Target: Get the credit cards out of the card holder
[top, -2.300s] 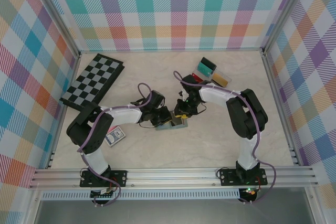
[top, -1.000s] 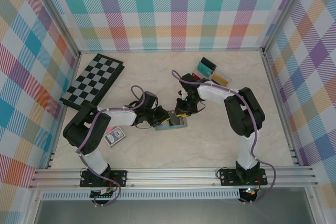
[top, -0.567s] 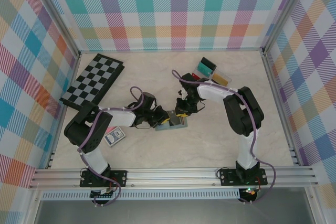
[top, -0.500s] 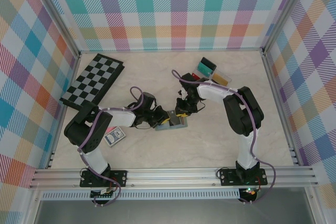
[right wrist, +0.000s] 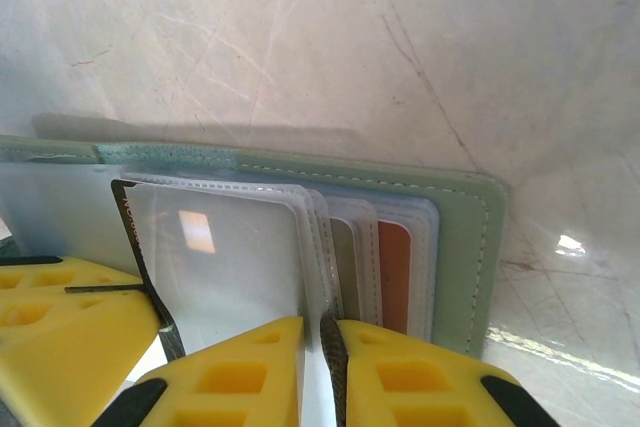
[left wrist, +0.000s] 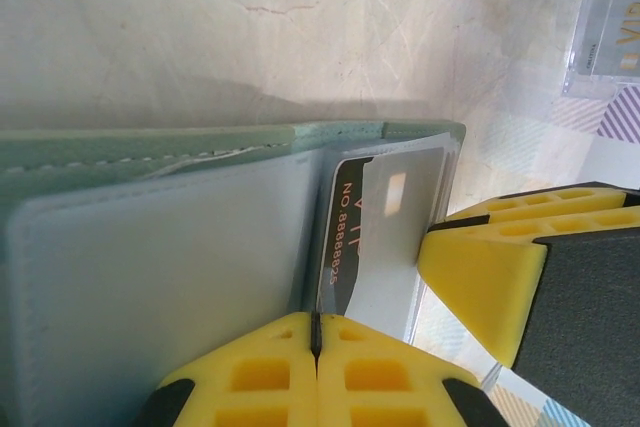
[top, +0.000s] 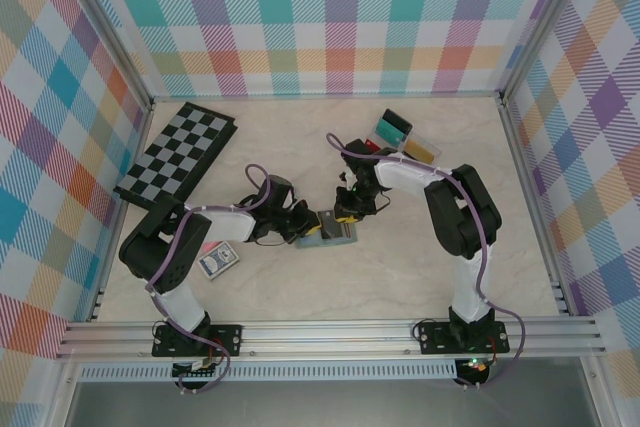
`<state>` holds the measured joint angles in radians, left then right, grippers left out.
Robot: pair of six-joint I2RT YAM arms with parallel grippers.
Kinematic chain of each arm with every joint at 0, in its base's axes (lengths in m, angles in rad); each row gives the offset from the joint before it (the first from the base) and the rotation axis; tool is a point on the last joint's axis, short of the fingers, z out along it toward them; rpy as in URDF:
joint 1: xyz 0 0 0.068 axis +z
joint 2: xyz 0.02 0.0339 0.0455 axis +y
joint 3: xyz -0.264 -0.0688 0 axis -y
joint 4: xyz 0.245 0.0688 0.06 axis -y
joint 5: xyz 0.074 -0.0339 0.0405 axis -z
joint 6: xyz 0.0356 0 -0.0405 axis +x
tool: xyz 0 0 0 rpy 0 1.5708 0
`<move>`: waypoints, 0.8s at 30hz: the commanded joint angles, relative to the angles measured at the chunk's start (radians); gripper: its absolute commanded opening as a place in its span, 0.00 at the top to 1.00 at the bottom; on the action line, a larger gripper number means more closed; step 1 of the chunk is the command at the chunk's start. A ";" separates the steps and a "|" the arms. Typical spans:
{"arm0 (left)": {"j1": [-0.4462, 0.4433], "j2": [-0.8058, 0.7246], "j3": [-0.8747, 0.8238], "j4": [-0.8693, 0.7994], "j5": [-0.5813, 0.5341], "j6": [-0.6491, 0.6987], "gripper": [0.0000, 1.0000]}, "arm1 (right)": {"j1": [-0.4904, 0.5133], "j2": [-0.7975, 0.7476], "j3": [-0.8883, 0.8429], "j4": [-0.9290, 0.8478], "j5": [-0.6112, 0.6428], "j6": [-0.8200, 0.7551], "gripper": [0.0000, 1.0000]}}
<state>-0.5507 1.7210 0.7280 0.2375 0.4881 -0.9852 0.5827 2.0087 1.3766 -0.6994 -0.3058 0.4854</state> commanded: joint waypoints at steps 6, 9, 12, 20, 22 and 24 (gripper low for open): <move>0.017 -0.048 -0.009 -0.108 -0.029 0.065 1.00 | 0.007 0.061 -0.014 -0.042 0.079 0.002 0.83; 0.017 -0.045 -0.006 -0.097 -0.012 0.054 0.90 | 0.006 0.058 -0.012 -0.039 0.063 -0.012 0.83; 0.017 -0.046 0.002 -0.075 0.007 0.043 0.76 | 0.006 0.041 -0.006 -0.043 0.047 -0.038 0.83; 0.021 -0.014 0.028 -0.061 0.014 0.040 0.72 | 0.006 -0.008 0.042 -0.058 0.019 -0.067 0.82; 0.020 0.001 0.029 -0.045 0.024 0.035 0.73 | 0.006 -0.002 0.044 -0.056 0.007 -0.068 0.82; 0.021 0.012 0.032 -0.034 0.032 0.033 0.73 | 0.006 0.009 0.042 -0.054 0.002 -0.067 0.82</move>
<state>-0.5442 1.7084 0.7364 0.1848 0.4946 -0.9497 0.5842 2.0087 1.3972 -0.7246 -0.3031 0.4358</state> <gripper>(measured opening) 0.271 0.179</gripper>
